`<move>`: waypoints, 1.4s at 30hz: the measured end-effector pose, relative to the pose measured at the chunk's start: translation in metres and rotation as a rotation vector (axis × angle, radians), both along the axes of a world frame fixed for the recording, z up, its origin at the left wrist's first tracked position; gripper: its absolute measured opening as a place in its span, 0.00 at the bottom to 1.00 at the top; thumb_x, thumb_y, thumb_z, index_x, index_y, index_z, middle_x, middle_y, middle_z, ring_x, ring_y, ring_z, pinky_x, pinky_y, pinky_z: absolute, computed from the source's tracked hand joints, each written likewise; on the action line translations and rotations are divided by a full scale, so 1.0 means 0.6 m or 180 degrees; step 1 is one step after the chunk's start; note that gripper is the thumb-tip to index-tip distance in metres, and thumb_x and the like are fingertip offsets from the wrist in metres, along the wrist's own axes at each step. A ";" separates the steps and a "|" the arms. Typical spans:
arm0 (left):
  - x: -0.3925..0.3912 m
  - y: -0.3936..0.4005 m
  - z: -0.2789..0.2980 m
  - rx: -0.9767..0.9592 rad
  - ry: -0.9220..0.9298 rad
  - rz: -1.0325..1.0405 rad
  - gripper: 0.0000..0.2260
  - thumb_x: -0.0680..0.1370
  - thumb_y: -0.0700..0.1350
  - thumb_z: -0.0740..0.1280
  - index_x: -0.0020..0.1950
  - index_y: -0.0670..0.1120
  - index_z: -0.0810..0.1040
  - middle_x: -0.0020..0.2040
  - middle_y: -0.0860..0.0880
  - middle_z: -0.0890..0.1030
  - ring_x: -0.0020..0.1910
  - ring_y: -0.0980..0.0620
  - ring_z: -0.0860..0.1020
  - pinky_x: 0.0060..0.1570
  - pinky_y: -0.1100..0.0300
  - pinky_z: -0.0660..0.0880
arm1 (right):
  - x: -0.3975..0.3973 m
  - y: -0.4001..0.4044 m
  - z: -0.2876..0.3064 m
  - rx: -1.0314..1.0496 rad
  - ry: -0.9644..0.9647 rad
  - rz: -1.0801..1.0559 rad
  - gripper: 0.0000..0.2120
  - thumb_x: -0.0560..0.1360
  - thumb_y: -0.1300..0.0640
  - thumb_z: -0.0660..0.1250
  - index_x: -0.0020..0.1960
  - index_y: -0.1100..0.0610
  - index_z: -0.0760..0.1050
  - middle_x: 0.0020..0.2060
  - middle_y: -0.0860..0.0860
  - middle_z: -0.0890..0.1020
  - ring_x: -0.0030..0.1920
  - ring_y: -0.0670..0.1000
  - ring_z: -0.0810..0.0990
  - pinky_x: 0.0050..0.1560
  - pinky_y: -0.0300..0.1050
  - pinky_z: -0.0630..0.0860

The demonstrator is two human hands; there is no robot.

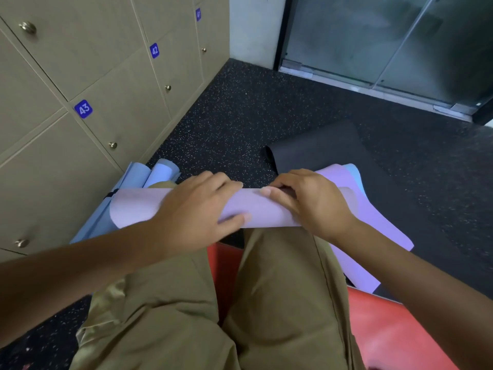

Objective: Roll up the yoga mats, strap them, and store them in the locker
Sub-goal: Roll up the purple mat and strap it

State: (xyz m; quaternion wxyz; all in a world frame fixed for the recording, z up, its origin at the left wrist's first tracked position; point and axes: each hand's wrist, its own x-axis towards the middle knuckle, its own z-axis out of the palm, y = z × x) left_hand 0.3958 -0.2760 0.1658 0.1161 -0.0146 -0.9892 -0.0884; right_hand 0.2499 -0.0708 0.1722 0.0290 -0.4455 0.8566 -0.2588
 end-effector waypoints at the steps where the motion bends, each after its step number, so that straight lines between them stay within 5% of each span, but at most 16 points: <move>1: 0.000 0.009 -0.006 -0.0207 0.0023 0.0013 0.33 0.76 0.70 0.59 0.66 0.44 0.78 0.54 0.48 0.80 0.50 0.44 0.78 0.49 0.45 0.77 | -0.004 -0.003 0.000 -0.0008 -0.0078 -0.0010 0.28 0.76 0.30 0.55 0.47 0.50 0.83 0.39 0.44 0.82 0.44 0.46 0.77 0.45 0.52 0.76; 4: -0.010 0.011 -0.016 -0.0713 -0.0150 0.0076 0.42 0.70 0.79 0.57 0.63 0.44 0.77 0.51 0.48 0.80 0.46 0.44 0.79 0.46 0.48 0.76 | -0.014 -0.012 -0.004 0.0010 -0.0163 -0.0158 0.28 0.74 0.28 0.56 0.43 0.49 0.82 0.37 0.44 0.83 0.40 0.45 0.79 0.42 0.52 0.77; 8: -0.029 0.003 -0.006 -0.0756 -0.0204 0.0059 0.40 0.63 0.81 0.60 0.52 0.47 0.76 0.43 0.51 0.78 0.40 0.46 0.79 0.37 0.52 0.72 | -0.017 -0.020 -0.006 0.0207 0.0358 -0.0145 0.29 0.77 0.30 0.50 0.39 0.50 0.77 0.33 0.45 0.80 0.37 0.51 0.78 0.38 0.53 0.76; 13: -0.057 -0.011 0.010 -0.0412 -0.0791 0.0142 0.34 0.64 0.79 0.67 0.54 0.53 0.72 0.49 0.54 0.80 0.48 0.47 0.81 0.42 0.52 0.68 | -0.038 0.022 -0.005 0.0650 0.1241 -0.0239 0.38 0.79 0.27 0.38 0.43 0.52 0.77 0.36 0.49 0.81 0.41 0.56 0.78 0.41 0.49 0.67; 21: -0.117 -0.015 0.063 -0.0165 -0.0998 -0.0144 0.30 0.64 0.78 0.67 0.48 0.53 0.75 0.45 0.54 0.81 0.45 0.45 0.78 0.41 0.52 0.71 | -0.060 0.100 0.020 0.0263 0.1987 -0.0722 0.37 0.80 0.27 0.47 0.48 0.58 0.78 0.39 0.53 0.81 0.42 0.60 0.77 0.44 0.53 0.70; 27: -0.154 -0.001 0.099 0.0499 -0.0960 -0.0213 0.31 0.63 0.77 0.69 0.42 0.49 0.74 0.37 0.53 0.78 0.38 0.49 0.77 0.37 0.52 0.71 | -0.091 0.128 0.088 -0.0328 0.1835 -0.0830 0.28 0.80 0.34 0.58 0.59 0.59 0.78 0.54 0.53 0.82 0.52 0.58 0.80 0.45 0.50 0.78; 30: -0.163 0.008 0.095 0.1070 -0.0888 -0.0237 0.32 0.62 0.77 0.70 0.41 0.48 0.75 0.37 0.51 0.79 0.39 0.47 0.78 0.38 0.51 0.71 | -0.106 0.146 0.118 -0.0862 0.1305 -0.0822 0.24 0.78 0.39 0.65 0.62 0.57 0.77 0.59 0.50 0.81 0.58 0.51 0.79 0.57 0.41 0.75; 32: -0.169 0.019 0.090 0.1422 -0.0764 -0.0252 0.31 0.62 0.75 0.72 0.41 0.48 0.76 0.38 0.51 0.81 0.39 0.48 0.79 0.39 0.50 0.73 | -0.110 0.149 0.136 -0.1283 0.1017 -0.0982 0.21 0.77 0.42 0.69 0.62 0.55 0.77 0.58 0.48 0.82 0.58 0.47 0.79 0.59 0.33 0.70; 38: -0.172 0.054 0.068 0.2106 -0.0658 -0.0279 0.27 0.62 0.69 0.75 0.49 0.50 0.81 0.45 0.53 0.85 0.46 0.51 0.83 0.50 0.42 0.79 | -0.105 0.133 0.179 -0.1345 0.1105 -0.1267 0.15 0.78 0.42 0.65 0.52 0.53 0.79 0.48 0.45 0.82 0.50 0.46 0.79 0.54 0.41 0.74; 42: -0.166 0.068 0.075 0.2203 -0.0620 -0.0465 0.26 0.65 0.66 0.76 0.55 0.55 0.75 0.49 0.55 0.83 0.48 0.54 0.82 0.50 0.44 0.79 | -0.090 0.120 0.188 -0.1354 0.1318 -0.1206 0.16 0.78 0.41 0.67 0.50 0.54 0.79 0.45 0.47 0.82 0.47 0.49 0.79 0.51 0.41 0.73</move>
